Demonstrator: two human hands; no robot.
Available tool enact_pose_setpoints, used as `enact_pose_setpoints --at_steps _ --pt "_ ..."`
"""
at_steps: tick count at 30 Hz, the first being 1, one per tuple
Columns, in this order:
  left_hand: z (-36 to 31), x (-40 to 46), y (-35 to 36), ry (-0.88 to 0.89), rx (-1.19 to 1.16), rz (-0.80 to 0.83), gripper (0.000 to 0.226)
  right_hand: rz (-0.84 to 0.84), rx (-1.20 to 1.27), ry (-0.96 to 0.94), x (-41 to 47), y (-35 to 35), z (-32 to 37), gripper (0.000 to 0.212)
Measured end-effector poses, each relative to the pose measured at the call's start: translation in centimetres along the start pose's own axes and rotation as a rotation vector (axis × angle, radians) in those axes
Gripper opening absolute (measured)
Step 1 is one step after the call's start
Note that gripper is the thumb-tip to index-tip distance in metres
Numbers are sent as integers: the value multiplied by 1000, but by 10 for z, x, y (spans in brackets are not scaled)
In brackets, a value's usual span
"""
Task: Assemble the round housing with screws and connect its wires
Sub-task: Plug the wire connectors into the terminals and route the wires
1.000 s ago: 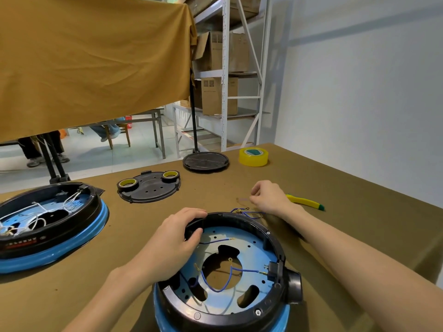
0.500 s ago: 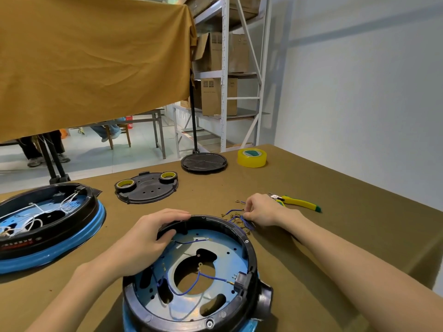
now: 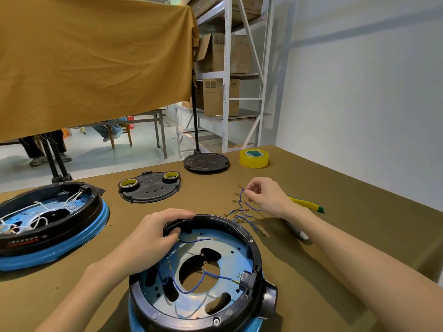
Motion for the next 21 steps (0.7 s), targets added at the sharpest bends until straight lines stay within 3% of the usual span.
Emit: enact_pose_setpoints --at_steps 7,15,19,21 --pt "3 1 1 -10 -13 2 47 -53 50 41 8 -4 -2 8" --pt "4 1 1 -11 -15 2 47 -74 -288 81 -2 13 -7 19" --pt "4 1 1 -15 -21 2 46 224 -274 37 -12 36 -7 16" --pt "4 1 1 -11 -18 1 46 273 -265 26 -14 40 -9 22"
Point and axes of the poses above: each hand's wrist, its own x-axis towards the middle knuckle, its own y-axis out of the palm, z = x × y, the point moved 4 cm from there along x, towards the middle knuckle, and after that the axes turned 5 degrees about x, right-handed, at the moved point
